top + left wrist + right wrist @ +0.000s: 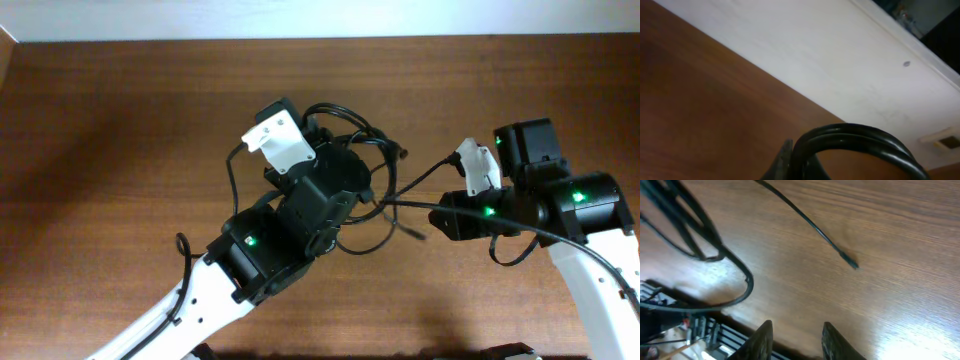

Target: Untangle cables

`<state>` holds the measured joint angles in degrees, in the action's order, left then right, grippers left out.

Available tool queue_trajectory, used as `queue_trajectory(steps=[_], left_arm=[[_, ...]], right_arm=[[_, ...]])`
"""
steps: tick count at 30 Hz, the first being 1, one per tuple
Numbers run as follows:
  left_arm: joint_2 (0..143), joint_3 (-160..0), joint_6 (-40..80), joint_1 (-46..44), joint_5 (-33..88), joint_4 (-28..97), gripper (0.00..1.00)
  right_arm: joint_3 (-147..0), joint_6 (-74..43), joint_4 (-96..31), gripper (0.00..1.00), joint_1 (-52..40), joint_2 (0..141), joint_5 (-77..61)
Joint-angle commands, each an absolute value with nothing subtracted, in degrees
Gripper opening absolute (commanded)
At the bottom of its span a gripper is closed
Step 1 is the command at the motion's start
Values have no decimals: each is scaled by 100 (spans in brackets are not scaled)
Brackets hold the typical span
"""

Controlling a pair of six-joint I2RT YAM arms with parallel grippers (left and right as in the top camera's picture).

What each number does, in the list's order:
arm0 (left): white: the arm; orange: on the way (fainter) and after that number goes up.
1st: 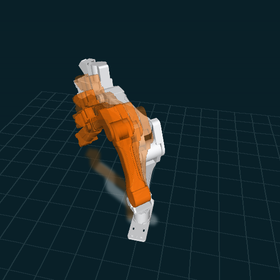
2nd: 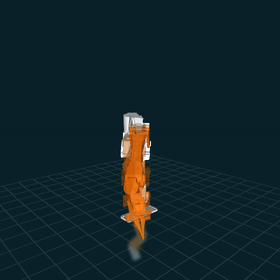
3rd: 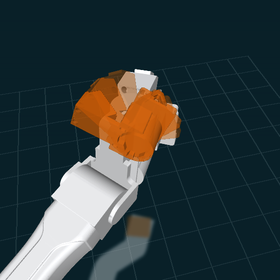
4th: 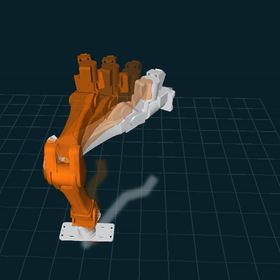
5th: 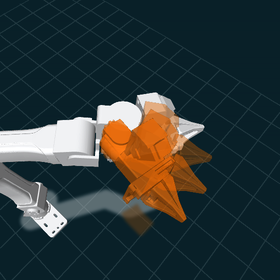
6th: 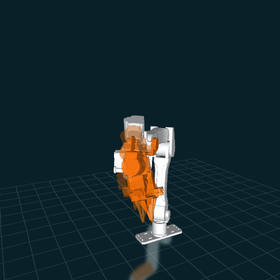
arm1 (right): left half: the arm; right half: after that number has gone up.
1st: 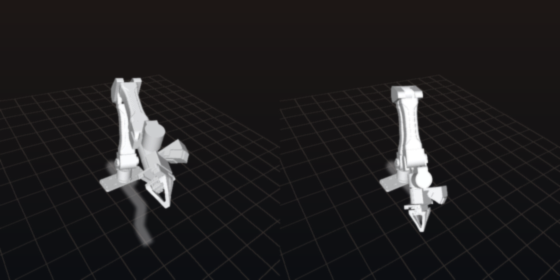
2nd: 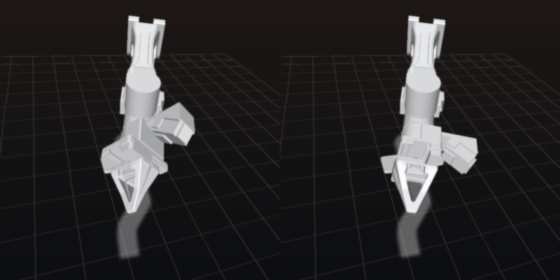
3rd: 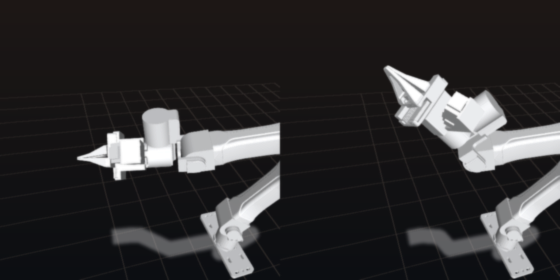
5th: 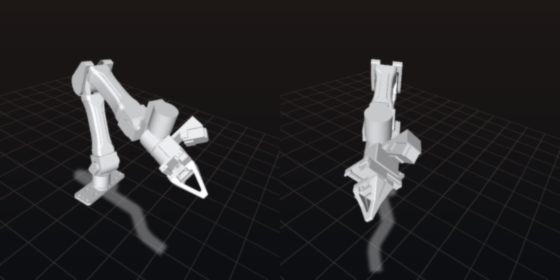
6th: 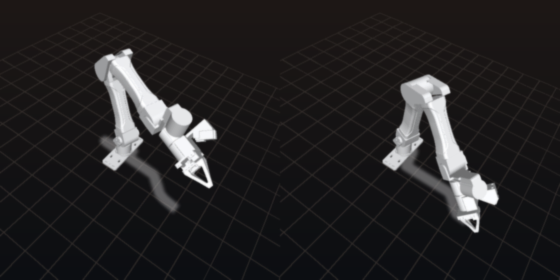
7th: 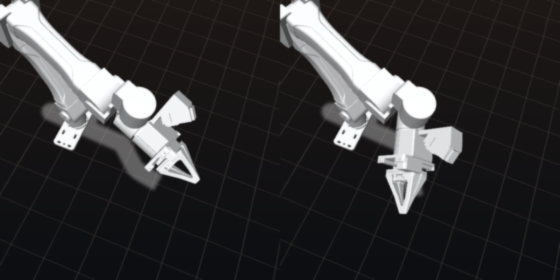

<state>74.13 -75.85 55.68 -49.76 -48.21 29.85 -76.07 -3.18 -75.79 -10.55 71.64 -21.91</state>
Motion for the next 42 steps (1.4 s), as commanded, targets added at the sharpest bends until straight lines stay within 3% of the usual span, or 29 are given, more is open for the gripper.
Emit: queue_trajectory(steps=[1, 3, 4, 6, 7, 8, 17, 25, 29, 33, 36, 42], left_arm=[[7262, -7601, 5570, -4982, -5581, 2987, 0], [7262, -7601, 5789, -4989, -5378, 2880, 0], [7262, -7601, 6187, -4989, -4851, 2770, 0], [7262, -7601, 6346, -4989, -4084, 2453, 0], [7262, -7601, 6346, -4989, -3747, 2263, 0], [7262, -7601, 6344, -4989, -3454, 2145, 0], [7046, -7603, 6335, -4982, -3124, 2058, 0], [6799, -7603, 6053, -4982, -4567, 2541, 0], [6801, -7601, 6055, -4982, -4633, 2696, 0], [6801, -7601, 6055, -4982, -4630, 3079, 0], [6807, -7601, 6055, -4982, -4598, 3277, 0], [6888, -7601, 5988, -4982, -3258, 4257, 0]], right_arm=[[-7658, -349, -7531, 34, -1087, 7161, -3227], [-7658, -346, -7319, 48, -1087, 7161, -4036], [-7658, -349, -7196, 60, -1087, 7161, -4053], [-7658, -349, -7091, 72, -1087, 7161, -4027], [-7658, -351, -6947, 91, -1087, 7164, -3841], [-7658, -364, -6827, 99, -1087, 7164, -3417], [-7651, -2456, -7096, 99, -1085, 7164, 1050], [-7651, -2449, -7113, 99, -1074, 7164, 1575], [-7651, -2196, -7109, 99, -1076, 7164, 1013], [-7651, -526, -7089, 99, -1087, 7164, -823], [-7651, -189, -7089, 99, -1087, 7164, -1380], [-7651, 873, -7024, 99, -1087, 7161, -2565]])
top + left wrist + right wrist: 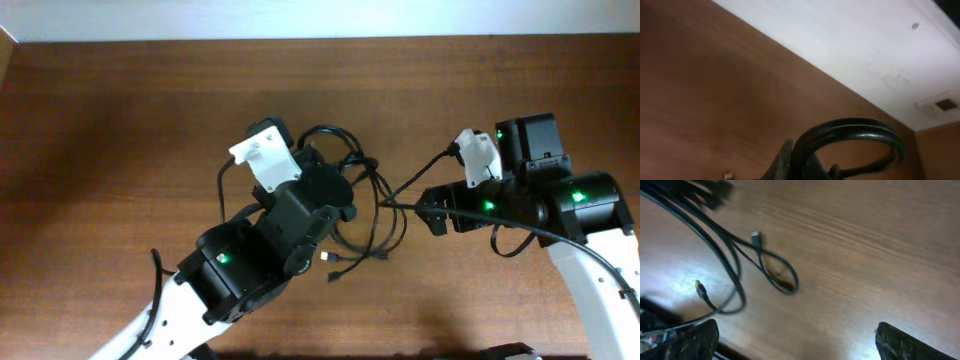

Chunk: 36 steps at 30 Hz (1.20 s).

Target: Untangle cables

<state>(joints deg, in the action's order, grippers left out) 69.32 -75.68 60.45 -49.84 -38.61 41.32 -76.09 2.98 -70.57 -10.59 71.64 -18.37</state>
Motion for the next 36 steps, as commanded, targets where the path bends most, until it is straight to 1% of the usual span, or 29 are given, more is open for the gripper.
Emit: queue_trajectory(steps=[1, 3, 4, 6, 7, 8, 10, 13, 15, 16, 17, 18, 19, 21, 22, 27, 29, 30, 32, 34, 36], left_arm=[[6952, -7601, 5815, -4982, -2869, 4270, 0], [7000, -7601, 5282, -4982, -2268, 4270, 0], [7002, -7601, 4678, -4982, -1826, 4209, 0], [7002, -7601, 4224, -4982, -1245, 4097, 0], [7002, -7601, 4104, -4982, -1063, 4036, 0], [7002, -7601, 4104, -4982, -1009, 3990, 0], [7000, -7603, 4104, -4982, -1000, 3986, 0], [7002, -7603, 4108, -4980, -1026, 3854, 0], [7000, -7607, 4333, -4890, -1024, 3632, 0], [6984, -7614, 4486, -4753, -1022, 3621, 0], [6984, -7614, 4713, -4678, -1022, 3623, 0], [6984, -7614, 4864, -4615, -1026, 3621, 0], [6984, -7614, 4882, -4593, -1024, 3612, 0], [6978, -7614, 4882, -4595, -987, 3601, 0], [6978, -7614, 4884, -4595, -913, 3592, 0], [6980, -7614, 4882, -4595, 25, 3474, 0], [6980, -7614, 4884, -4595, 23, 3450, 0], [6980, -7614, 4884, -4595, -134, 3430, 0], [6980, -7614, 4882, -4593, -515, 3435, 0], [6987, -7612, 4882, -4593, -1055, 3588, 0], [6984, -7612, 4884, -4593, -1737, 4003, 0]], right_arm=[[-7651, 1146, -7015, 99, -1087, 7161, -2891], [-7651, 1551, -7002, 99, -1087, 7161, -3197], [-7651, 1747, -6993, 99, -1087, 7161, -3262], [-7651, 1791, -6836, 99, -1087, 7161, -3304], [-7651, 2126, -6820, 100, -1087, 7161, -3557], [-7651, 2418, -6818, 98, -1087, 7161, -3754], [-7651, 2622, -6814, 96, -1087, 7161, -3802], [-7651, 2877, -6904, 92, -1087, 7161, -4080], [-7647, 3140, -7094, 84, -1087, 7161, -4160], [-7640, 3138, -7096, 74, -1087, 7164, -4160], [-7640, 3138, -7098, 68, -1087, 7164, -4160], [-7640, 3135, -7098, 56, -1087, 7164, -4160], [-7640, 3133, -7109, 48, -1087, 7164, -4160], [-7640, 3131, -7109, 41, -1087, 7164, -4163], [-7640, 3131, -7111, 40, -1087, 7164, -4163], [-7640, 3131, -6890, 40, -1087, 7164, -4160], [-7640, 3129, -6893, 27, -1087, 7164, -4163], [-7640, 3129, -6934, 14, -1087, 7164, -4160], [-7640, 3129, -7032, 11, -1087, 7164, -4147], [-7640, 3107, -7120, 4, -1087, 7164, -4139], [-7640, 2834, -7133, 4, -1087, 7164, -4134]])
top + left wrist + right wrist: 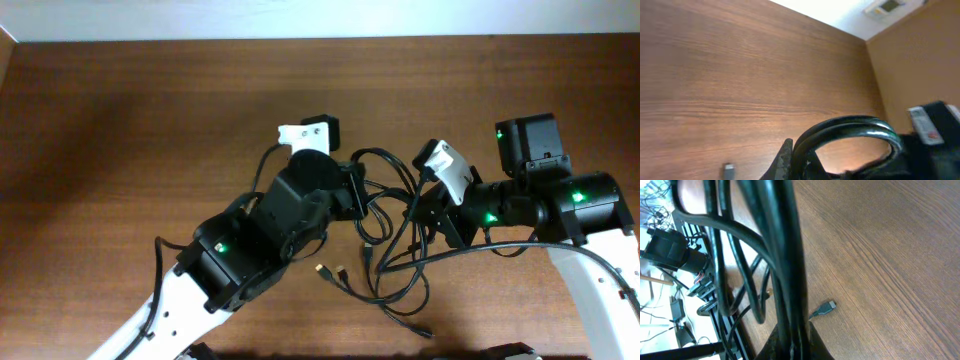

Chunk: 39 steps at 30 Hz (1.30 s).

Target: Untangle cables

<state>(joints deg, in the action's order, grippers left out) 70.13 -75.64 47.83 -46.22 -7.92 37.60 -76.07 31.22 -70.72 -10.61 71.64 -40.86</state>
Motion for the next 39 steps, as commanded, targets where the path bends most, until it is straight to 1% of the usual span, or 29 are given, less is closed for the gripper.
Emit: queue_trajectory(steps=[1, 3, 4, 5, 8, 11, 16, 18, 20, 23, 24, 26, 27, 28, 29, 30, 32, 34, 36, 37, 38, 39], left_arm=[[6987, -7612, 4908, -4582, -1964, 4189, 0], [7008, -7612, 5188, -4431, -2257, 4609, 0], [7006, -7612, 5247, -4257, -2255, 4794, 0], [7006, -7612, 5478, -4025, -2248, 5039, 0], [7006, -7612, 5485, -3693, -2187, 5280, 0], [7006, -7612, 5478, -3695, -2187, 5315, 0], [7006, -7612, 5437, -3695, -2185, 5789, 0], [7006, -7612, 5408, -3695, -1754, 5800, 0], [7008, -7612, 5120, -3695, -1317, 5782, 0], [7006, -7612, 4980, -3695, -1162, 5739, 0], [7006, -7612, 4976, -3695, -1129, 5677, 0], [7006, -7612, 4322, -3695, -666, 5181, 0], [7006, -7612, 3809, -3695, -270, 4864, 0], [7006, -7612, 3400, -3695, 248, 4475, 0], [7006, -7612, 3242, -3695, 489, 4283, 0], [7006, -7612, 3000, -3695, 781, 4021, 0], [7006, -7614, 2987, -3695, 1127, 3811, 0], [7006, -7614, 2987, -3695, 1260, 3747, 0], [7000, -7616, 2987, -3693, 1339, 3673, 0], [7000, -7629, 2987, -3693, 1479, 3599, 0], [7000, -7636, 2989, -3693, 1577, 3516, 0], [7000, -7649, 2989, -3693, 1693, 3446, 0]], right_arm=[[-7640, 2777, -7133, 4, -1087, 7164, -4136], [-7640, 2491, -7131, 4, -1085, 7164, -3977], [-7640, 2193, -7129, 4, -1085, 7164, -3671], [-7640, 2152, -7135, 4, -1085, 7164, -3573], [-7640, 2154, -7111, 4, -1085, 7164, -3573], [-7640, 2154, -7061, 4, -1085, 7164, -3575], [-7642, 2154, -6571, 5, -1085, 7164, -3573], [-7642, 2154, -6326, 12, -1087, 7164, -3575], [-7642, 2154, -6182, 14, -1087, 7164, -3575], [-7642, 2154, -6176, 14, -1087, 7164, -3575], [-7642, 2152, -6206, 25, -1087, 7164, -3575], [-7640, 1702, -6228, 47, -1087, 7164, -3573], [-7640, 1420, -6233, 55, -1087, 7164, -3566], [-7640, 1122, -6233, 59, -1087, 7164, -3568], [-7640, 893, -6259, 65, -1087, 7164, -3573], [-7640, 1085, -6351, 66, -1087, 7164, -3573], [-7640, 2176, -6493, 66, -1087, 7164, -3393], [-7640, 2231, -6488, 66, -1087, 7164, -2919], [-7640, 2381, -6499, 65, -1087, 7164, -2779], [-7640, 2508, -6499, 64, -1087, 7164, -2779], [-7640, 2534, -6493, 57, -1087, 7164, -2779], [-7640, 2663, -6499, 54, -1087, 7164, -2781]])
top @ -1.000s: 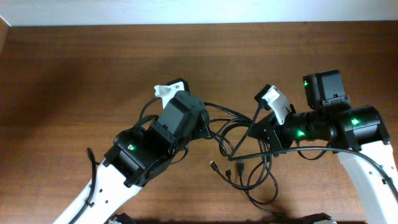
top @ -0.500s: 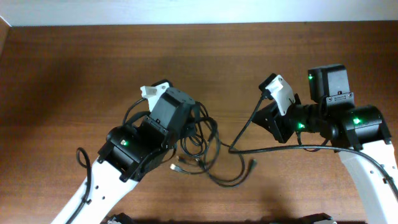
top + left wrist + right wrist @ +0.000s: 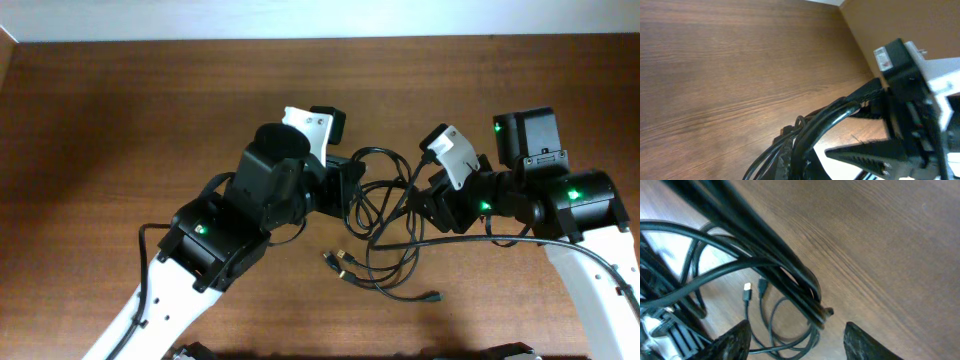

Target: Untangle cables

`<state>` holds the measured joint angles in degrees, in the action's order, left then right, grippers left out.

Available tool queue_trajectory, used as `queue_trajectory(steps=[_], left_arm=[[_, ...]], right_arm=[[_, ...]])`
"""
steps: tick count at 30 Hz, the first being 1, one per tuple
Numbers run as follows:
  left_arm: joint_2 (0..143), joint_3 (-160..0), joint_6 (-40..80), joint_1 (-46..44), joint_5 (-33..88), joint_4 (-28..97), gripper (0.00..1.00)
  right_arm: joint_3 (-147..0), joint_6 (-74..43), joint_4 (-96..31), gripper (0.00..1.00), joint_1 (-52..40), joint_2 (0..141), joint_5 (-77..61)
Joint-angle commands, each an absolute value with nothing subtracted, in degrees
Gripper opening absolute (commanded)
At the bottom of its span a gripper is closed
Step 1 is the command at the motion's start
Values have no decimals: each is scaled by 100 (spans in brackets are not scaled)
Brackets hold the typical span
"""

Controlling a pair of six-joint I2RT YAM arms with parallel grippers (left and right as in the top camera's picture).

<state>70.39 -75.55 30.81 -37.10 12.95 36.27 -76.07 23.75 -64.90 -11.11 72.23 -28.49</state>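
Note:
A tangle of black cables lies at the table's middle, partly lifted between the two arms. My left gripper is shut on a bundle of black cable strands that rise from its jaws. My right gripper faces it from the right with its fingers spread wide. A taut bundle of cables crosses that view above the fingers and ends in a small knob; nothing is pinched. Loops and a white-tipped plug lie on the wood beyond.
The brown wooden table carries the loose cable ends: two small plugs left of the loops and one black plug at the front. The right arm's white camera mount shows close in the left wrist view.
My right gripper was shut on a thick cable bundle; it now stands wide open with the bundle free above its fingers. The left gripper keeps its hold and has turned more toward the right arm.
At first my left gripper held a cable loop while the right one hung over a thin cable end. Then the right gripper stood wide open beside the tangle. Later it was shut on the bundle, both arms close together. Now it has let go and more cable lies spread at the front.

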Motion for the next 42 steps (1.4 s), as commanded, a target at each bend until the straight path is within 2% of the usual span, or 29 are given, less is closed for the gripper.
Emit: queue_trajectory(steps=[1, 4, 6, 9, 13, 18, 21, 27, 32, 36, 38, 41, 42], left_arm=[[7000, -7686, 2989, -3693, 1846, 3382, 0], [7000, -7795, 2991, -3693, 1927, 3382, 0], [6971, -7806, 2995, -3693, 2064, 3323, 0], [6875, -7806, 3035, -3503, 2038, 3380, 0], [6875, -7806, 3199, -3192, 2043, 3573, 0], [6877, -7806, 3223, -3192, 1688, 3802, 0], [6888, -7804, 3459, -3192, 1155, 4104, 0], [6910, -7804, 3817, -3192, 152, 4560, 0], [7137, -7804, 3817, -3192, 145, 4637, 0], [7142, -7804, 3938, -3192, -27, 4346, 0], [7140, -7804, 4097, -3192, -19, 4051, 0], [7140, -7806, 4117, -3192, 215, 3238, 0], [7140, -7806, 4117, -3192, 213, 3030, 0]], right_arm=[[-7640, 2683, -6482, 54, -1087, 7164, -2779], [-7640, 2770, -6466, 52, -1087, 7177, -2799], [-7640, 2770, -6462, 46, -1087, 7236, -2799], [-7640, 2764, -6469, 23, -1087, 7389, -2799], [-7640, 2764, -6471, 4, -1087, 7387, -2832], [-7658, 2762, -6462, 4, -1085, 7330, -3157], [-7686, 2759, -6412, 4, -1087, 6984, -3712], [-7686, 2609, -6429, 4, -1087, 6042, -3734], [-7686, 2432, -6453, 4, -1087, 5537, -3734], [-7684, 2351, -6858, 4, -1087, 5489, -3968], [-7684, 2353, -7113, 9, -1087, 5507, -3964], [-7682, 2353, -7548, 10, -1087, 5572, -3632], [-7682, 2353, -7594, 15, -1087, 5603, -3570]])
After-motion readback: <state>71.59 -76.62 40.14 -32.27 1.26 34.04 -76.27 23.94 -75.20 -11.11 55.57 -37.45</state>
